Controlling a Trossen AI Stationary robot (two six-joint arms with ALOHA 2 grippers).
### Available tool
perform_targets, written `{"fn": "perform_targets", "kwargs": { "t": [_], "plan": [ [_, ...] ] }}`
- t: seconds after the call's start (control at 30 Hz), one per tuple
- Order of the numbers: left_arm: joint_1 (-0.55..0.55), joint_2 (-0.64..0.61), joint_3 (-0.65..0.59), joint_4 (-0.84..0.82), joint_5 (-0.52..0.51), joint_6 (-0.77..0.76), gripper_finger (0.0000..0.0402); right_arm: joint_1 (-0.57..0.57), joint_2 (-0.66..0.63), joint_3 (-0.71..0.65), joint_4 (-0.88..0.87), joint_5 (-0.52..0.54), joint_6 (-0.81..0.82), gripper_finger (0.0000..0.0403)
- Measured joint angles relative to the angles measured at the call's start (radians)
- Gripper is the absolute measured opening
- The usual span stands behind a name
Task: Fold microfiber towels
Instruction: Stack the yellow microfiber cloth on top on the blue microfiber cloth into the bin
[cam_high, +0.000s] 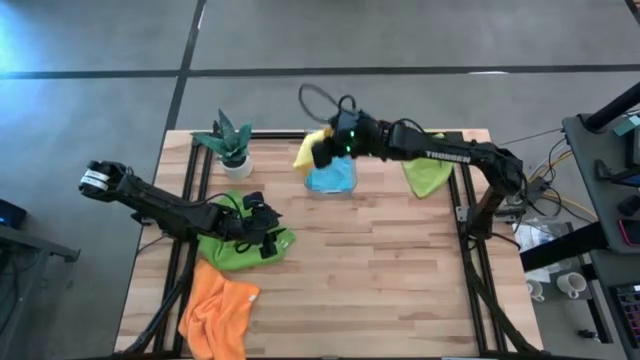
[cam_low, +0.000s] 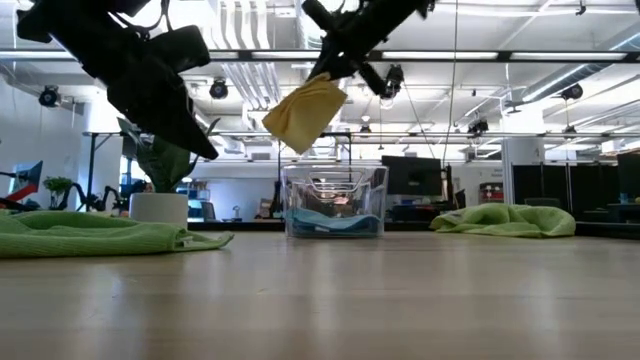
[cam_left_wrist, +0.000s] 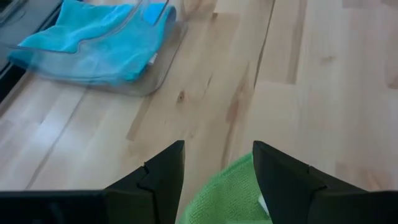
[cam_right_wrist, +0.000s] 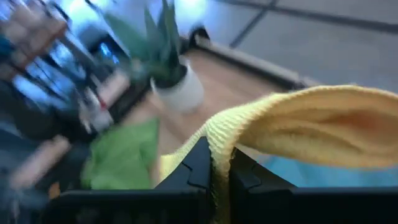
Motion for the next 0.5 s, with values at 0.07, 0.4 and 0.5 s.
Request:
{"fn": "perform_targets", "kwargs": {
  "t": [0.07, 0.4, 0.5],
  "plan": [
    [0.000, -0.001, 0.000, -0.002, 0.000, 0.000, 0.0175, -0.038, 0.028, 0.010, 0.061, -0.058, 0.001, 0.0011],
    [-0.001, 0.005, -0.005, -0.002, 0.007, -0.023, 0.0175, -0.068, 0.369, 0.387, -0.149, -0.157, -0.091, 0.0011],
    [-0.003, 0.005, -0.009, 0.000, 0.016, -0.024, 0.0175, -0.073, 0.427, 0.495, -0.352, -0.077, -0.140, 0.0011]
  ]
}}
